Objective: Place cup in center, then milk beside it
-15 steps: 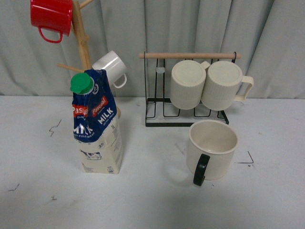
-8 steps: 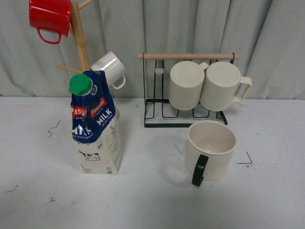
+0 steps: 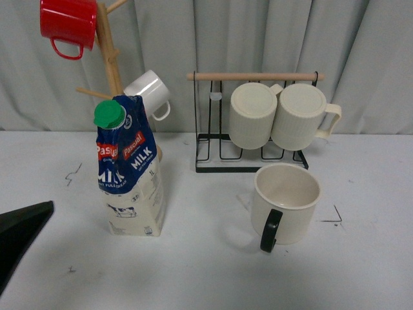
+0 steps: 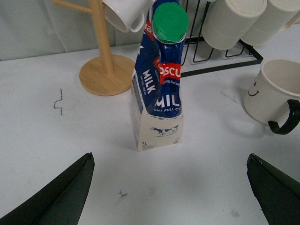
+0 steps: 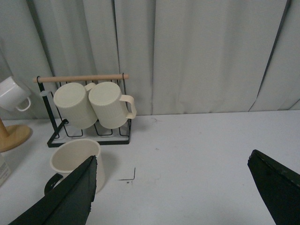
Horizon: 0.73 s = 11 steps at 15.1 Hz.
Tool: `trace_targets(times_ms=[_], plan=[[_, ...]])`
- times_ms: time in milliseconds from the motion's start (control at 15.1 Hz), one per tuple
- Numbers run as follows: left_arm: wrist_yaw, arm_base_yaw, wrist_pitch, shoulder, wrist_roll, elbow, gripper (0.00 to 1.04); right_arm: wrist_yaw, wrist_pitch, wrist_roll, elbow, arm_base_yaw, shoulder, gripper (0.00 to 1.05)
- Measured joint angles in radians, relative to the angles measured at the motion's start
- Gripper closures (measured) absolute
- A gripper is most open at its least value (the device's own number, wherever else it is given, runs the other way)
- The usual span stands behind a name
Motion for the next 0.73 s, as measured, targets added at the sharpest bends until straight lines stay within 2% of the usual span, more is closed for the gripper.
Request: trace_targets(times_ms=[198, 727], plan=[[-0.027, -0.035, 0.100, 0.230, -0.002, 0.094, 0.07, 0.000, 0.000, 0.000, 0.000, 0.000, 0.000, 0.06], [-0.110, -0.076, 0.132, 0.560, -0.120, 0.357, 0.07, 0.000, 0.000, 0.000, 0.000, 0.000, 0.000, 0.06]])
